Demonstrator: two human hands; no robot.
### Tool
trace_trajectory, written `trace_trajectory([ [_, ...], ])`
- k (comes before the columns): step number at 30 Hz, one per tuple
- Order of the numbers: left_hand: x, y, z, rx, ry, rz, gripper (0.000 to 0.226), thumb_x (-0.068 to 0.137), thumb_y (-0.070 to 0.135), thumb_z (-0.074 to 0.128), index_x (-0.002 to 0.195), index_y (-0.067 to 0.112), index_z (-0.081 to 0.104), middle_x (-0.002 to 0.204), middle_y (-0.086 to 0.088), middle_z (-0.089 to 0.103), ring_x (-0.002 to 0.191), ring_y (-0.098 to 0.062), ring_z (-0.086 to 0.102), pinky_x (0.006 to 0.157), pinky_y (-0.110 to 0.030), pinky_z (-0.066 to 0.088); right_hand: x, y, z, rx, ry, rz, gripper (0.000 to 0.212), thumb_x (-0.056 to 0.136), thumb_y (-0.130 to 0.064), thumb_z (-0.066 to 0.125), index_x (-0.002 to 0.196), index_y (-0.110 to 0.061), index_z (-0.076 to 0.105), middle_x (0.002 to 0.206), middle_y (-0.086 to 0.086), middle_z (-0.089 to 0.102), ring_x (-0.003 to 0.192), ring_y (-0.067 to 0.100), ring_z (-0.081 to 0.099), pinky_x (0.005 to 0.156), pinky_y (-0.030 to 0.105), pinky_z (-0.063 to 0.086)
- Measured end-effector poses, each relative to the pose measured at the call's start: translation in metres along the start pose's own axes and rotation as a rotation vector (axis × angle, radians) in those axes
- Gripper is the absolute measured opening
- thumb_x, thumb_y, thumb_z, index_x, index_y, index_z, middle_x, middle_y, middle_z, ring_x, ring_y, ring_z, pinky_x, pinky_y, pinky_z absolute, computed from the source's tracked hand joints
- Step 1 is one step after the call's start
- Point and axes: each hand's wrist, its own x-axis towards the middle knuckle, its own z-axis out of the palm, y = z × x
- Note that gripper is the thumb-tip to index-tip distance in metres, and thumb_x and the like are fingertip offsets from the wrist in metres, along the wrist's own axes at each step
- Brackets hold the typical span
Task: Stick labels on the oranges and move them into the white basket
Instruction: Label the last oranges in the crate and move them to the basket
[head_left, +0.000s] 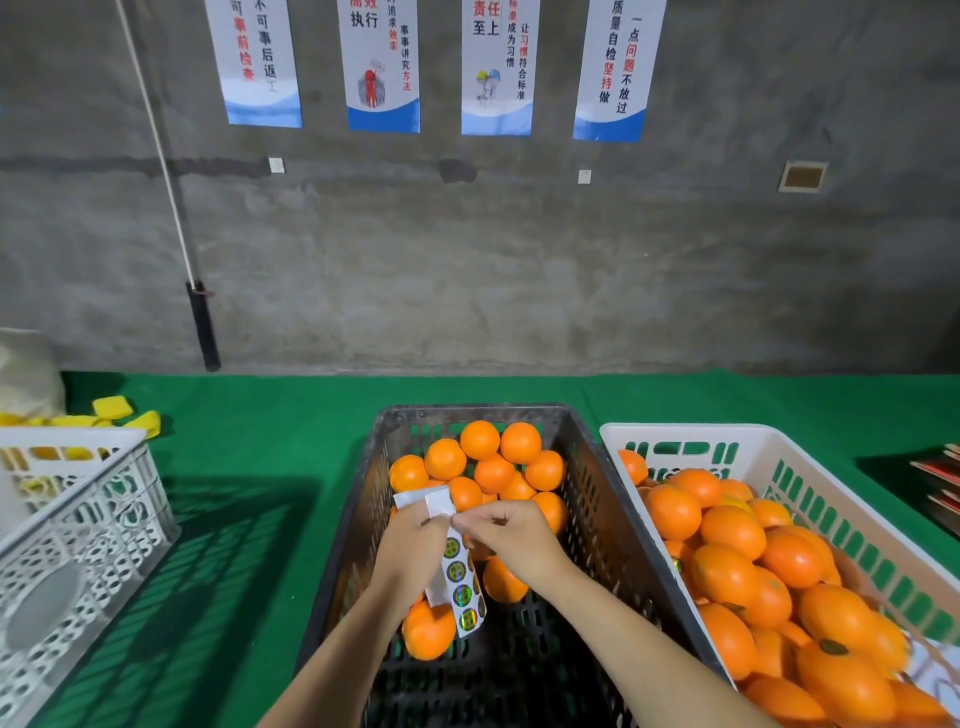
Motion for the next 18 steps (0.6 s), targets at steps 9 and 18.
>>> trace_trajectory([
  [9, -0.0003, 0.0006, 0.0018, 0.025, -0.022, 0.065, 0.023, 0.101, 0.016, 0.046, 0.098, -0.002, 0.061, 0.09, -0.027, 0.062, 0.075, -0.028, 0.057, 0.07, -0.038, 0.041, 0.0006, 0.0011, -0.0008, 0.018, 0.029, 0.022, 0.023, 0.092, -0.013, 0.069, 0.074, -0.004, 0.077, 0.068, 0.009, 0.069, 0.064, 0.014, 0.059, 0.067, 0.032, 0.051],
  [18, -0.0048, 0.0029, 0.0018, 0.046, -0.029, 0.109, 0.026, 0.102, 0.012, 0.042, 0.108, -0.007, 0.059, 0.089, -0.022, 0.058, 0.079, -0.022, 0.051, 0.072, -0.037, 0.039, 0.0011, 0.0017, 0.0003, -0.01, 0.039, 0.005, 0.014, 0.089, -0.014, 0.075, 0.08, -0.023, 0.079, 0.074, -0.01, 0.074, 0.072, 0.0, 0.067, 0.068, 0.017, 0.05],
])
